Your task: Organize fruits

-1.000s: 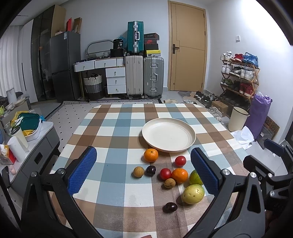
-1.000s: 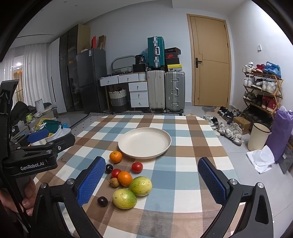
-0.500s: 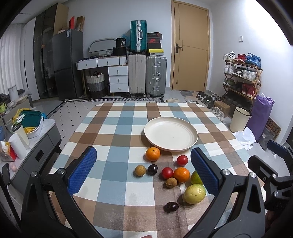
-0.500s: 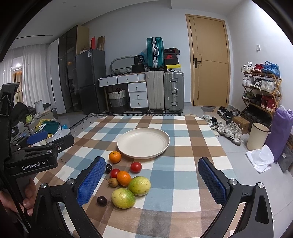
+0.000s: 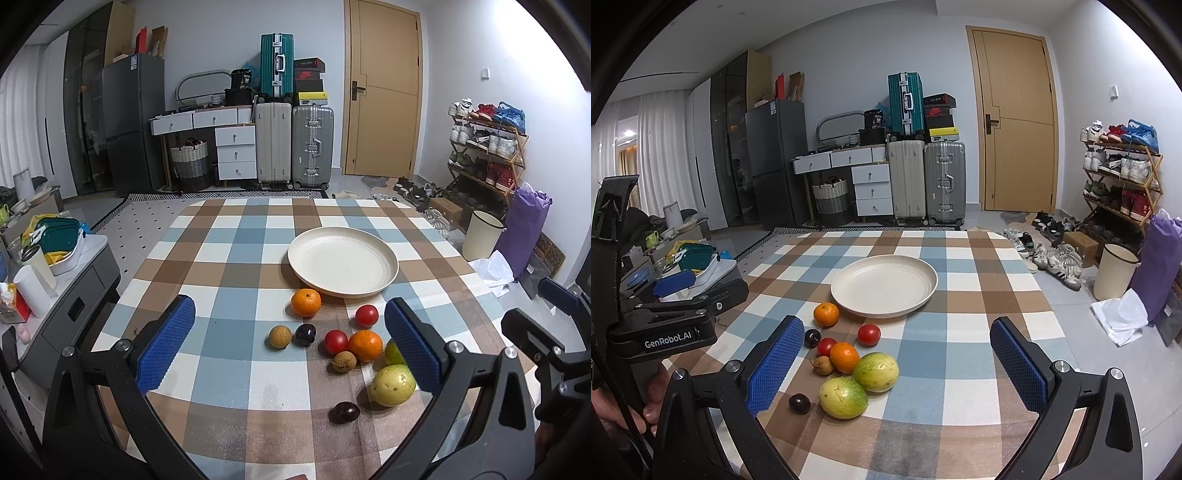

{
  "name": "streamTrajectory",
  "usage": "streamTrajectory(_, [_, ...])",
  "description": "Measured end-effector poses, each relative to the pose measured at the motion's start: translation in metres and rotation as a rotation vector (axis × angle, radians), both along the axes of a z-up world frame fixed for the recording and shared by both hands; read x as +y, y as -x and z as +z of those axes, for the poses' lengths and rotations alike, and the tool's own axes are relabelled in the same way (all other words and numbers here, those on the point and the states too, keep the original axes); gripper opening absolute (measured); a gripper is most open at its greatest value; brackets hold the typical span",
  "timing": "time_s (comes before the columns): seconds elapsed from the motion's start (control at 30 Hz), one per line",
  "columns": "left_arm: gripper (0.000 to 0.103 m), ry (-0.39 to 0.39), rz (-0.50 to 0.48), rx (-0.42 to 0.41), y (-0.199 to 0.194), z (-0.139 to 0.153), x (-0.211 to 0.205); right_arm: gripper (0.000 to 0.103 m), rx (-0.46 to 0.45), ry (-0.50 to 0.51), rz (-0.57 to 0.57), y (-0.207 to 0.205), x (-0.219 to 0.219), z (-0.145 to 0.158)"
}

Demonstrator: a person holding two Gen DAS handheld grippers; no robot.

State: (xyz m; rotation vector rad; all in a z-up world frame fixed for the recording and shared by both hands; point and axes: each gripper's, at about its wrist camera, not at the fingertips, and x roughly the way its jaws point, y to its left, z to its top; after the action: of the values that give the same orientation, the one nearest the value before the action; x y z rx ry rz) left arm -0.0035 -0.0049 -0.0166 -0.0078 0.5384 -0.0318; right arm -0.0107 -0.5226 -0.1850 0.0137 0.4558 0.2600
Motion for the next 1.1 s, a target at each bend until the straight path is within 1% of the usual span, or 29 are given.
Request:
streamTrajectory(0.23, [0.102, 0.003, -0.005, 0.003, -0.001, -0.002, -0.001, 0.103, 0.022, -0.011, 0.001, -0.006, -0.001, -0.006])
streamTrajectory(0.4, [0.102, 0.003, -0.01, 0.014, -0.003, -0.009, -0.003, 0.103, 0.036, -0.02, -0.001, -0.01, -0.003, -0.011])
streamTrajectory(0.57, [0.102, 0.007, -0.006, 0.019, -0.009, -0.018, -0.001, 0.103, 0.079, -0.048, 0.016, -0.019, -0.006, -0.019])
streamTrajectory(0.63, [0.102, 0.007, -0.003, 0.022, -0.009, -0.018, 0.0, 0.103, 0.093, -0.052, 0.023, -0.023, -0.007, -0.023])
streamTrajectory(0.83, [0.102, 0.034, -0.008, 0.041, -0.022, -0.031, 0.008, 0.103, 0.135, -0.067, 0.04, -0.037, -0.006, -0.036])
streamTrajectory(1.1, [0.102, 0.05, -0.035, 0.075, -0.039, -0.047, 0.01, 0.103, 0.239, -0.109, 0.056, -0.065, -0.006, -0.062])
